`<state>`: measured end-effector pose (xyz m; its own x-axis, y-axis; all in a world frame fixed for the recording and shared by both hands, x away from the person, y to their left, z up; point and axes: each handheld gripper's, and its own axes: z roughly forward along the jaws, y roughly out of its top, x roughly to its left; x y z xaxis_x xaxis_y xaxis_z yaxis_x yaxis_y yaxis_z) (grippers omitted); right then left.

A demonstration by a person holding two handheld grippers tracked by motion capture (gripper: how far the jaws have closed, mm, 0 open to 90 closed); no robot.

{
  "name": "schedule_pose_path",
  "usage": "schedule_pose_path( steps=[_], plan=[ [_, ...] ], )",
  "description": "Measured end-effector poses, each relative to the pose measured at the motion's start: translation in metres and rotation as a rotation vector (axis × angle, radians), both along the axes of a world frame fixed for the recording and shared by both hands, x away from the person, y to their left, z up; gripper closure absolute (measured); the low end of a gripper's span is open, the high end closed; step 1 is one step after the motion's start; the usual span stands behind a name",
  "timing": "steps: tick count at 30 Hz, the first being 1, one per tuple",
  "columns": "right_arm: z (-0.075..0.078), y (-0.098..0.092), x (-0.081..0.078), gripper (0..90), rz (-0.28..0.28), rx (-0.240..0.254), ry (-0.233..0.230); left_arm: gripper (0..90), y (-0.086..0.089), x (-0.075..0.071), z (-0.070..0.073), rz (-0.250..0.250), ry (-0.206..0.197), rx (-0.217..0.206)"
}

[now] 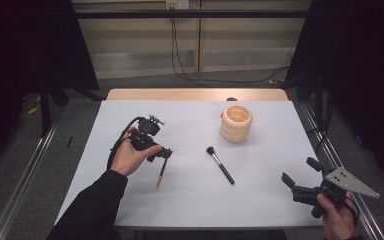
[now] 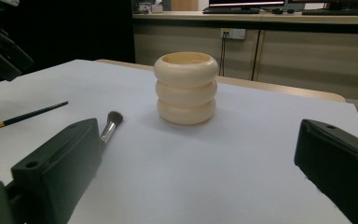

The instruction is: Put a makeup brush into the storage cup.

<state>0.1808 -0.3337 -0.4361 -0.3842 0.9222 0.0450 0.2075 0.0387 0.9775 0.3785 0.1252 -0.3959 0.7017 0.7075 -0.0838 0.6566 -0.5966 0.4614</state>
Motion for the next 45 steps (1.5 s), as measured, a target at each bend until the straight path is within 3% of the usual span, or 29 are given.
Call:
schedule_pose_path(
  steps=[5,8,12,17,19,20,26,28,37,45],
  plan=[
    [0.000,0.001,0.000,0.2,0.009,-0.001,0.005,9.8,-0.001,0.003,-0.007,0.020,0.050,0.042],
    [0.000,0.001,0.000,0.3,0.007,0.002,0.005,10.9,-0.003,0.003,-0.009,0.032,0.061,0.051],
    [0.000,0.001,0.000,0.2,0.008,-0.001,0.006,10.1,-0.006,0.004,-0.012,0.058,0.090,0.094],
    [0.000,0.000,0.000,0.3,0.006,0.001,0.003,11.4,-0.008,0.002,-0.015,0.044,0.117,0.098],
    [0.000,0.000,0.000,0.2,0.006,-0.002,0.005,13.6,-0.009,0.001,-0.016,0.059,0.127,0.092],
    [0.000,0.000,0.000,0.2,0.005,-0.001,0.005,14.7,-0.009,0.000,-0.018,0.074,0.150,0.084],
    [0.000,0.001,0.000,0.2,0.004,-0.001,0.005,23.2,-0.010,-0.003,-0.024,0.085,0.176,0.086],
    [0.000,0.001,0.000,0.2,0.008,0.002,0.005,29.9,-0.010,-0.005,-0.026,0.090,0.191,0.082],
    [0.000,0.001,0.000,0.2,0.010,0.004,0.010,47.2,-0.015,-0.008,-0.031,0.022,0.240,0.124],
    [-0.001,0.001,0.001,0.3,0.007,-0.006,0.012,56.6,-0.016,-0.008,-0.039,0.037,0.267,0.137]
  ],
)
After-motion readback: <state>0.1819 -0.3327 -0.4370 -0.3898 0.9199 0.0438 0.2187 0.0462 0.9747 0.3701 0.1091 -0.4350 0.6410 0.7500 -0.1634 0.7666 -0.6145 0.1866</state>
